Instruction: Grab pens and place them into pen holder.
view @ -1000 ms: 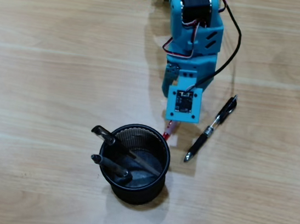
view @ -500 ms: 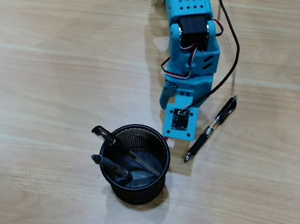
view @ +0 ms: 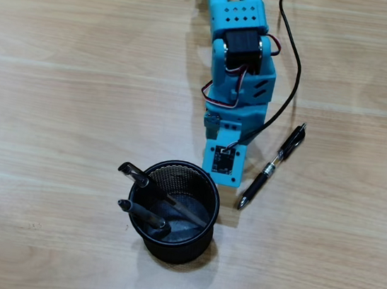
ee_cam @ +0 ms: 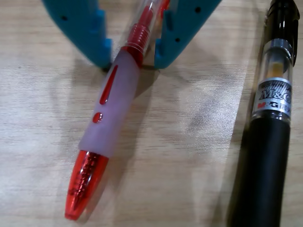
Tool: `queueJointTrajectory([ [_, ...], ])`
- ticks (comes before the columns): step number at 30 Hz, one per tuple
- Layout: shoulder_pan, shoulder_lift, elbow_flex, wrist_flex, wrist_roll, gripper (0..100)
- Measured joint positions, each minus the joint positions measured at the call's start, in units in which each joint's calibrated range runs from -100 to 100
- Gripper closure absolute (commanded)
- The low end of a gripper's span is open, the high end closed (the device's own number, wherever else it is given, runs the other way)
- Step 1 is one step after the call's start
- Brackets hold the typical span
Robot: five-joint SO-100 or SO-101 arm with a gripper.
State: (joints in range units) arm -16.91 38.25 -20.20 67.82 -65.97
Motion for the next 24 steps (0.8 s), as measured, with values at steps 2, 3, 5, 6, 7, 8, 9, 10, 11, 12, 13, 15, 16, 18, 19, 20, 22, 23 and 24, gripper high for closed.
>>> queueJointTrajectory([
  [2, -0.09, 0.42, -0.09, -0.35, -0.05, 97],
  [3, -0.27, 0.42, -0.09, -0.43, 0.0, 97],
  [5, -0.27, 0.42, -0.18, -0.26, -0.05, 97],
  [6, -0.27, 0.51, -0.18, -0.26, -0.1, 97],
  [7, -0.27, 0.51, -0.18, -0.26, -0.1, 97],
  [8, -0.27, 0.51, -0.18, -0.26, -0.1, 98],
  [9, -0.27, 0.42, -0.18, -0.26, -0.1, 98],
  [10, -0.09, 0.34, -0.18, -0.26, -0.1, 98],
  [11, 0.18, 0.17, -0.09, -0.26, -0.1, 98],
  [12, 0.36, -0.17, -0.09, 0.26, -0.1, 98],
  [13, 0.63, -0.68, -0.27, 1.21, -0.1, 98],
  [15, 1.53, -1.95, -0.62, 4.58, -0.1, 98],
  [16, 2.17, -2.8, -0.62, 7.01, -0.1, 98],
  [18, 3.43, -5.6, -1.42, 11.85, -0.1, 98],
  [19, 3.61, -7.63, -2.22, 14.45, -0.1, 98],
  [20, 3.7, -9.92, -3.02, 16.61, -0.1, 98],
  [22, 3.43, -14.67, -4.26, 19.38, 0.36, 98],
  [23, 3.52, -16.96, -4.44, 19.81, 1.09, 98],
  [24, 3.79, -19.25, -4.44, 20.07, 1.92, 98],
])
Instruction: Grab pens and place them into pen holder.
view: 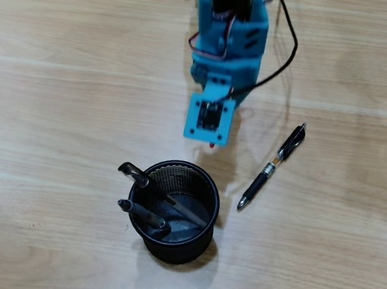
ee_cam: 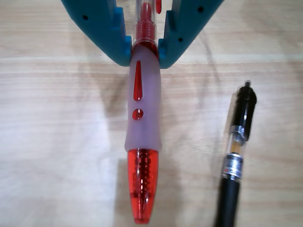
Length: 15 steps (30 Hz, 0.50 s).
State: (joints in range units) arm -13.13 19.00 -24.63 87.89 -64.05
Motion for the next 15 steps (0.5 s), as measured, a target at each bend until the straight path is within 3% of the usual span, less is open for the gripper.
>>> queueJointTrajectory([
  [15, 1.71, -21.88, 0.0, -5.97, 6.75, 98],
])
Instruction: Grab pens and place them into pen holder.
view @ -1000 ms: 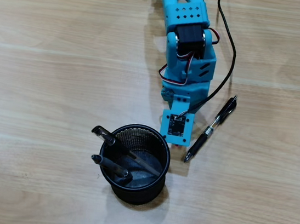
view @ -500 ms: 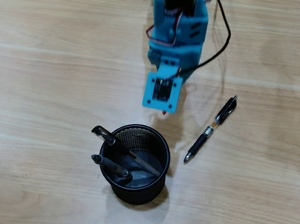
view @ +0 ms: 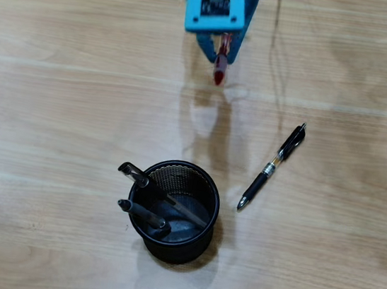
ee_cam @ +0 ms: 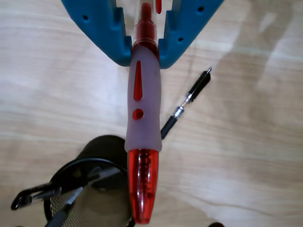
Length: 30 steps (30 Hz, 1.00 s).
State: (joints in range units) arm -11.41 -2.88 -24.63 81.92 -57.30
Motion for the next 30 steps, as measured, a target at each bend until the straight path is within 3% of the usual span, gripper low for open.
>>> queueJointTrajectory([
  [6, 1.53, -6.53, 0.0, -2.34, 2.34, 98],
  [11, 3.07, -9.5, 3.82, -14.79, 5.19, 98],
  [18, 2.71, -10.77, 24.06, -46.11, 6.55, 98],
  [26, 2.71, -9.67, 47.76, -90.74, 6.55, 98],
  [30, 3.07, -4.75, 48.2, -101.3, 6.55, 98],
])
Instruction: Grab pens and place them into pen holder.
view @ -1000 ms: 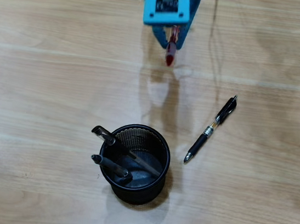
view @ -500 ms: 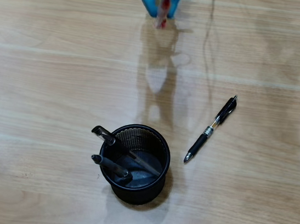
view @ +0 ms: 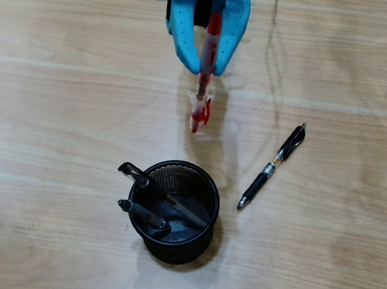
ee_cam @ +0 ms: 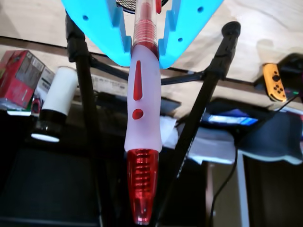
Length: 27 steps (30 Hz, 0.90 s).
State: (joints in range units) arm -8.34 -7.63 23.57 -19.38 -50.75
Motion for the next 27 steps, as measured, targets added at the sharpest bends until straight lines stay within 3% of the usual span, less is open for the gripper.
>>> queueJointTrajectory([
  [11, 0.63, 21.2, -22.28, -1.21, -1.14, 98],
  [17, 1.98, 26.29, -38.79, 13.15, -1.51, 98],
  [27, 2.07, 29.26, -36.4, 17.99, -1.82, 98],
])
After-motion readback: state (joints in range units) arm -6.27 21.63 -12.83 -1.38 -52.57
